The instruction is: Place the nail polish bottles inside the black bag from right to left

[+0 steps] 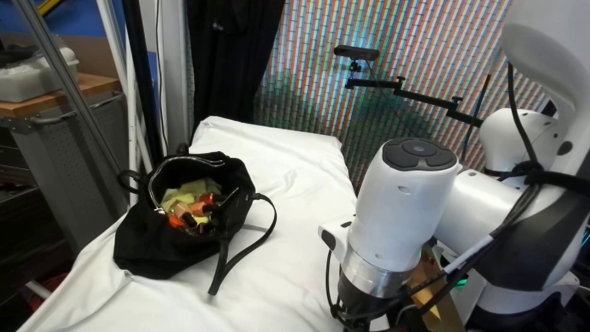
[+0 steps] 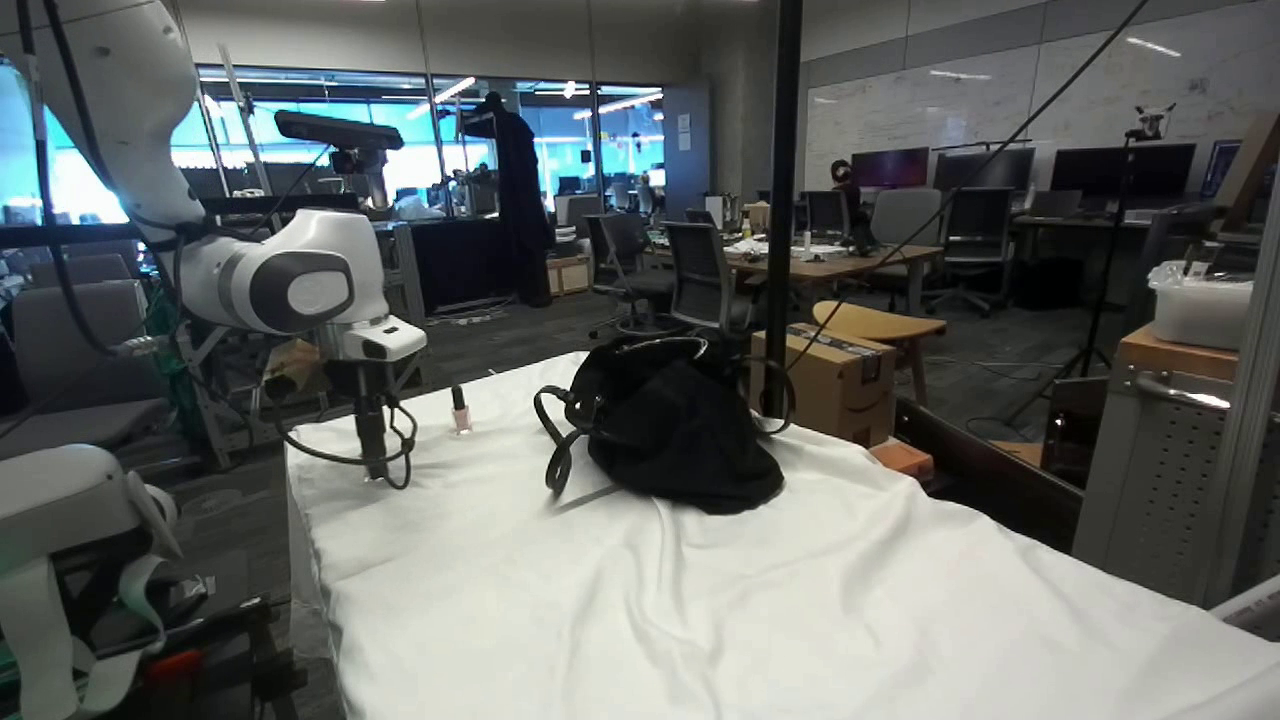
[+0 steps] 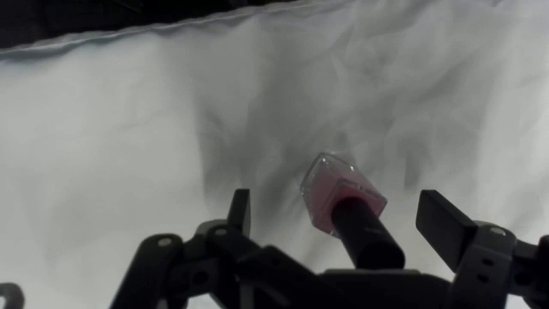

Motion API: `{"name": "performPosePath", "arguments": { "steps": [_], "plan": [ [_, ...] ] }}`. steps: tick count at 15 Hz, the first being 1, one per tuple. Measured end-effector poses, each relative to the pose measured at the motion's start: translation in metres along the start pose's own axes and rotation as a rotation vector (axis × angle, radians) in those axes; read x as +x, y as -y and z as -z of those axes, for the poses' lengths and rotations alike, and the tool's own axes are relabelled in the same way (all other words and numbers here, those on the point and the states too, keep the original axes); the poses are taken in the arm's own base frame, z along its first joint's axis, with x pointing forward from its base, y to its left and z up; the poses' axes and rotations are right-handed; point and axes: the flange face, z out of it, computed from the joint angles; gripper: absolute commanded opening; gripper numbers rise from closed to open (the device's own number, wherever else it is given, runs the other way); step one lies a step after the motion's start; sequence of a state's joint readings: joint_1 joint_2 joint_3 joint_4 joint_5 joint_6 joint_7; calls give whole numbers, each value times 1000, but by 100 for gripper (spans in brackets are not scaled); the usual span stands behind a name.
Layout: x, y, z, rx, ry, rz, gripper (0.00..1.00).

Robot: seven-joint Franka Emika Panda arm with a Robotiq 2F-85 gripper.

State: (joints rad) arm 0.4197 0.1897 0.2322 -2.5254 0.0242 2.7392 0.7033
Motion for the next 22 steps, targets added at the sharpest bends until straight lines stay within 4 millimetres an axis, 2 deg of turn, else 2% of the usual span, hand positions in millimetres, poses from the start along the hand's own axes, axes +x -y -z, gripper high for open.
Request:
{"name": "performPosePath", "arguments": {
  "steps": [7, 14, 15, 16, 22],
  "plan": [
    [-9, 7, -4, 1, 13, 20, 100],
    [-6, 3, -6, 11, 26, 6, 100],
    [-5, 2, -6, 12, 26, 5, 93],
    [-5, 2, -6, 12, 26, 4, 75],
    [-3, 2, -6, 13, 26, 3, 34]
  ]
}}
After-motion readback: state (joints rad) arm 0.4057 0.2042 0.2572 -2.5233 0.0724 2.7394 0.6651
